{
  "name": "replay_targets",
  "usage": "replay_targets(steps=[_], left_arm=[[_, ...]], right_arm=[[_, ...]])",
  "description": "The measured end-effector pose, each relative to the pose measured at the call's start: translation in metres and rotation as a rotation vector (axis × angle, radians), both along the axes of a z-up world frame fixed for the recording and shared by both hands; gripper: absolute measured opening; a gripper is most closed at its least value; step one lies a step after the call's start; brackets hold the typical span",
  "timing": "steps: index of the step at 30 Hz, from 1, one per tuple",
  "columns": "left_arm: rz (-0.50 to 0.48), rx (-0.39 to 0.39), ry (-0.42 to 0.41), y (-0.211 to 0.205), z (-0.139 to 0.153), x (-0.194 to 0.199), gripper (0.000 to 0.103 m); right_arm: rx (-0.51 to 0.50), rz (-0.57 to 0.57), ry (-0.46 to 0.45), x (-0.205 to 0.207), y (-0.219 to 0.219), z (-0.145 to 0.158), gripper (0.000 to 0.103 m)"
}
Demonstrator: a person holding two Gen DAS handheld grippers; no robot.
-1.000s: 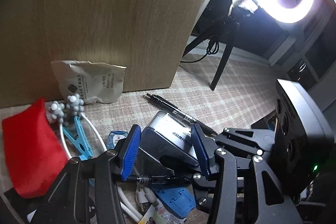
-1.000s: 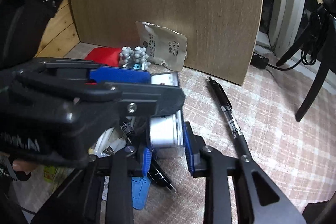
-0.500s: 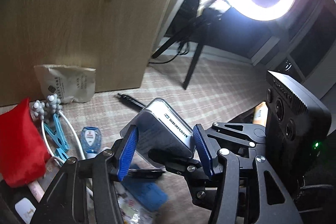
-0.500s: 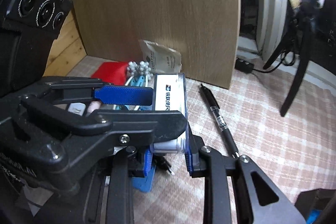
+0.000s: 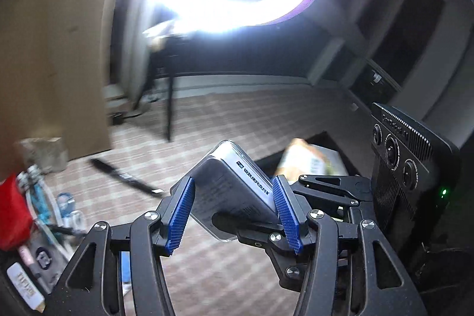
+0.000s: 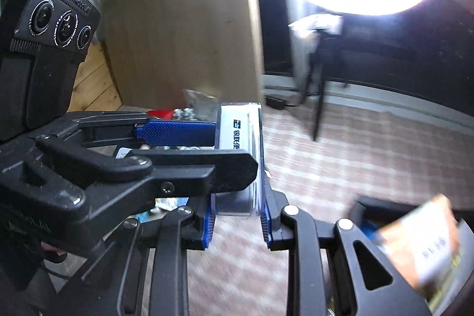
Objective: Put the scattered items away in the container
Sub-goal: 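Carry the silver box with both tools to the black tray and release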
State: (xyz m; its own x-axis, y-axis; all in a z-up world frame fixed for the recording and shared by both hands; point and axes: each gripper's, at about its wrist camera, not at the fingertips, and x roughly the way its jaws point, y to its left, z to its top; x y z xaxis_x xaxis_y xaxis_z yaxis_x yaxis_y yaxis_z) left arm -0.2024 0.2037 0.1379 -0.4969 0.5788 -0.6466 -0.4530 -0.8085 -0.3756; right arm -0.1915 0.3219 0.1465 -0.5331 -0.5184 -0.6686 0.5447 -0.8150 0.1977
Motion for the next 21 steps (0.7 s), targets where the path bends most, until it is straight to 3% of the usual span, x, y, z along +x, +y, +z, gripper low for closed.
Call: replay_targets(steps=[13, 18, 21], left_arm=[[-0.316, -0.017, 0.023, 0.194, 0.017, 0.032, 0.051], [-0.412, -0.03, 0.019, 0.251, 0.018, 0.044, 0.051], [-0.411, -0.076, 0.029, 0.27, 0.019, 0.05, 0.054]], right_arm=[[0.066, -0.335, -0.003, 0.065, 0.176, 0.018, 0.025], [0.09, -0.434, -0.002, 0.073, 0.218, 0.021, 0.025], [0.112, -0.447, -0.018, 0.073, 0.231, 0.022, 0.029]])
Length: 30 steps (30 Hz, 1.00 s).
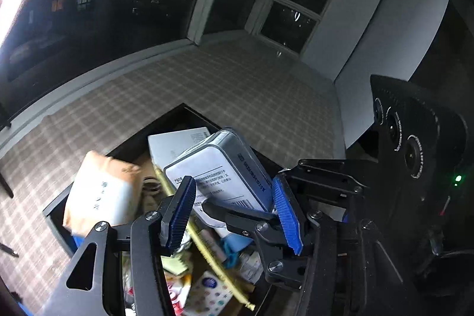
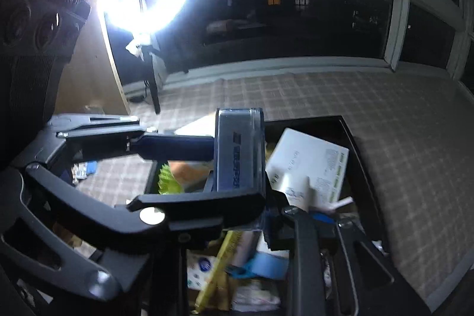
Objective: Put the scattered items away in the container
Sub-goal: 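Carry the silver box with both tools to the black tray and release, then grasp the black pen with the right tool while the left tool reaches the blue phone stand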
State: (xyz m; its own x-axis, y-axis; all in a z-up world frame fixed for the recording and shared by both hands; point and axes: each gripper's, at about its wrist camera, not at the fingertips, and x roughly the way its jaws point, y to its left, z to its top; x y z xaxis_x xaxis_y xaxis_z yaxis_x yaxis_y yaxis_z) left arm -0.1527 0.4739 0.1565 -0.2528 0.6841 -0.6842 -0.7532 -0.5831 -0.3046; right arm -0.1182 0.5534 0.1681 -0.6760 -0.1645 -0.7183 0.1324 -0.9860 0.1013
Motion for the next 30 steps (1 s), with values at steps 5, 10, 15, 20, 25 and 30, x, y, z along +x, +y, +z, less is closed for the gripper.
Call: replay_targets(steps=[5, 10, 15, 20, 25, 30], left_arm=[[0.064, -0.018, 0.02, -0.012, 0.004, -0.001, 0.052], [0.135, -0.055, 0.01, -0.037, -0.001, -0.012, 0.052], [0.202, -0.074, -0.013, -0.066, -0.01, -0.013, 0.052], [0.29, -0.097, -0.024, -0.103, -0.02, -0.001, 0.052], [0.418, -0.115, -0.056, -0.161, -0.037, 0.02, 0.052], [0.593, -0.153, -0.091, -0.235, -0.055, 0.039, 0.052]], right_arm=[[0.07, -0.08, 0.044, 0.007, 0.01, 0.008, 0.07], [0.054, -0.114, 0.044, 0.005, 0.018, 0.009, 0.07], [0.021, -0.132, 0.047, 0.012, 0.021, 0.011, 0.07], [0.012, -0.117, 0.04, 0.012, 0.005, 0.007, 0.072], [-0.037, -0.014, -0.006, 0.003, -0.031, -0.002, 0.074], [-0.038, 0.146, -0.038, -0.007, -0.093, -0.01, 0.074]])
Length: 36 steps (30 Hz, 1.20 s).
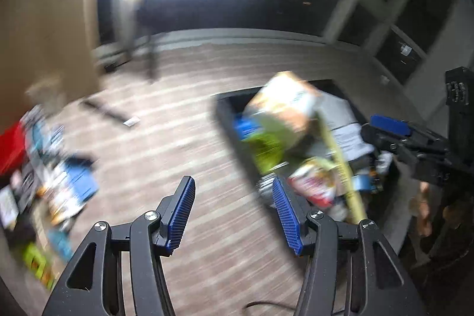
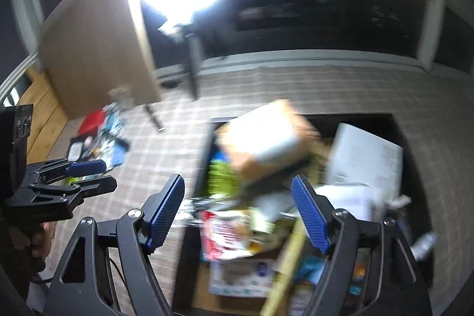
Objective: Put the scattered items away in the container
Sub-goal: 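Grasp the black pen with the right tool while the left tool reaches the blue phone stand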
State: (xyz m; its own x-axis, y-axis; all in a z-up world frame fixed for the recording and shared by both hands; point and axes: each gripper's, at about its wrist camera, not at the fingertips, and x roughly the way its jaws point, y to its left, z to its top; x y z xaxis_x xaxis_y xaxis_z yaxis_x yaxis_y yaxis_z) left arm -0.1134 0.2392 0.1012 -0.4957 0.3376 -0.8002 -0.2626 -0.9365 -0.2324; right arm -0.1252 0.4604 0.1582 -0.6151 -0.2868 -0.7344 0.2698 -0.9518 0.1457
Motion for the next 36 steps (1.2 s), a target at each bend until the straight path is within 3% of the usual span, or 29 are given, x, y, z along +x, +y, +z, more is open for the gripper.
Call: replay_targets(steps=[7, 10, 13, 17, 23, 27, 36], left_arm=[[0.259, -0.028, -0.037, -0.1, -0.019, 0.014, 0.048], [0.334, -0.023, -0.057, -0.129, -0.028, 0.012, 0.039], [0.386, -0.021, -0.074, -0.148, -0.037, 0.005, 0.037], [0.414, -0.012, -0.092, -0.161, -0.047, -0.008, 0.034], [0.428, 0.004, -0.132, -0.165, -0.066, -0.029, 0.03], [0.433, 0.003, -0.157, -0.166, -0.078, -0.041, 0.025], [0.418, 0.011, -0.182, -0.166, -0.089, -0.059, 0.024]], right_arm=[[0.007, 0.242, 0.004, -0.018, -0.091, -0.011, 0.074], [0.021, 0.34, -0.002, -0.031, -0.13, -0.017, 0.074], [0.016, 0.439, -0.019, -0.045, -0.168, -0.024, 0.072], [0.08, 0.545, -0.035, -0.066, -0.218, -0.04, 0.056], [0.146, 0.644, -0.084, -0.099, -0.274, -0.077, 0.054], [0.155, 0.679, -0.124, -0.117, -0.296, -0.097, 0.052], [0.162, 0.72, -0.172, -0.143, -0.326, -0.126, 0.052]])
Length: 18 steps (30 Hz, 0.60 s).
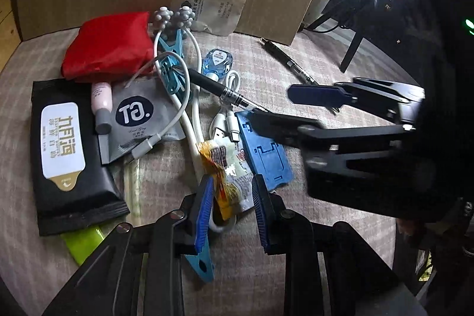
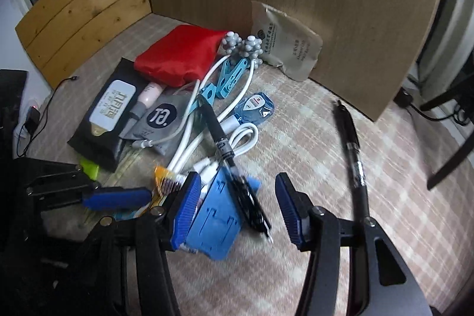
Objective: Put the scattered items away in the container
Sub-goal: 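Grasp the black pen with the right tool while the left tool reaches the blue phone stand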
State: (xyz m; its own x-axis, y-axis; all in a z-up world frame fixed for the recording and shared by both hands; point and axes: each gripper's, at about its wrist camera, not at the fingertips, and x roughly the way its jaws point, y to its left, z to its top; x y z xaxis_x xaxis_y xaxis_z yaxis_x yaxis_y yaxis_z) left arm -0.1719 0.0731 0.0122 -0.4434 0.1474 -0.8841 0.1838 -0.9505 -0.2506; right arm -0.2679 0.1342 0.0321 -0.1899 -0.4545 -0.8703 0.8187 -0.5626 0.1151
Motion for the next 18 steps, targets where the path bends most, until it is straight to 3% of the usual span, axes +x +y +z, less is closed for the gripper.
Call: replay_targets(steps=[6, 8, 9, 11, 18], left_arm=[[-0.006, -0.019, -0.001, 0.003, -0.003, -0.004, 0.022], [0.0, -0.032, 0.001, 0.002, -0.004, -0.005, 0.013], [0.0, -0.025, -0.003, 0.001, -0.005, -0.005, 0.001], [-0.004, -0.004, -0.005, 0.001, -0.008, -0.005, 0.0], [-0.015, -0.001, 0.018, 0.006, -0.008, 0.002, 0.0]], right_arm=[[-0.01, 0.014, -0.045, -0.009, -0.008, -0.012, 0.043], [-0.025, 0.007, -0.065, -0.01, -0.007, -0.012, 0.034], [-0.022, 0.004, -0.066, -0.011, -0.006, -0.012, 0.03], [-0.019, 0.002, -0.08, -0.011, -0.003, -0.013, 0.019], [-0.046, -0.012, -0.115, -0.004, 0.015, -0.011, 0.013]])
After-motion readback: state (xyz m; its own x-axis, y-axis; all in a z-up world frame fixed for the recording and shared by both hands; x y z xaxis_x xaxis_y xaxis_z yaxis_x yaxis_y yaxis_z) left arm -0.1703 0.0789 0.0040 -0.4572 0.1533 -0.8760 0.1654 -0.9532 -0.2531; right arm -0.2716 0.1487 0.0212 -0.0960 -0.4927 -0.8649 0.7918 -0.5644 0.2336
